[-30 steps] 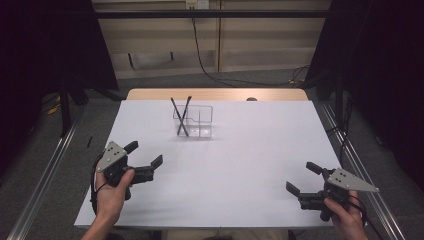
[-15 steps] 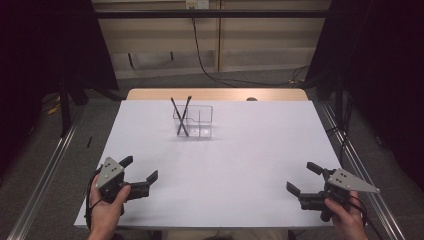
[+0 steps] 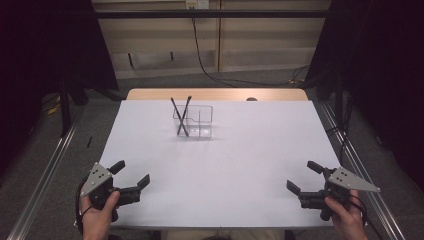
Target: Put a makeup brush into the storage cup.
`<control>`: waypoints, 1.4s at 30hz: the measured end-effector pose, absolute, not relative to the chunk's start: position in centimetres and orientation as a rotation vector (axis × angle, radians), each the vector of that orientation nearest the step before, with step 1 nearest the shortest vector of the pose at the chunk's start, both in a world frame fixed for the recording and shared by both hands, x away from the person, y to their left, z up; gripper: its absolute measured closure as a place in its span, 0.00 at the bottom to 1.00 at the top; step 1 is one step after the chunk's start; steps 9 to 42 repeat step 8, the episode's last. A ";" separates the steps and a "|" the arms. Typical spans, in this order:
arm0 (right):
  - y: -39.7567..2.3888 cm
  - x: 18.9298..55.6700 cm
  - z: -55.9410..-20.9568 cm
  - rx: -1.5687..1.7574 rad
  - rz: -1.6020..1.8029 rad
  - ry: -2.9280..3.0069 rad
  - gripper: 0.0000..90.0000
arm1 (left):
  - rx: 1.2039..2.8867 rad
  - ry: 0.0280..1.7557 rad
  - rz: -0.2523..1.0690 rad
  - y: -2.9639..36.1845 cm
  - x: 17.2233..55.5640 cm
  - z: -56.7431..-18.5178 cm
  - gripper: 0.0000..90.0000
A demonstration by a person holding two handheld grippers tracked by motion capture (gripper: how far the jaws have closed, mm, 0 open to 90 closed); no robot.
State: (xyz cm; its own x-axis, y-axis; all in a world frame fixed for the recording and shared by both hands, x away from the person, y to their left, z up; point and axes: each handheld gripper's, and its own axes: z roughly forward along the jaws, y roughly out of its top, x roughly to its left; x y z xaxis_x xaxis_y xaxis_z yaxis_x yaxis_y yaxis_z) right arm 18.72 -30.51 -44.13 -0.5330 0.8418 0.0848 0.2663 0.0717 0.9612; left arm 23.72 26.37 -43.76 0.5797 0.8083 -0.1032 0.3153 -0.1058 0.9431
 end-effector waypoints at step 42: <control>-30.5 18.9 -44.2 1.102 1.473 1.855 0.00 | 1.696 0.968 0.573 26.6 24.2 -44.2 0.01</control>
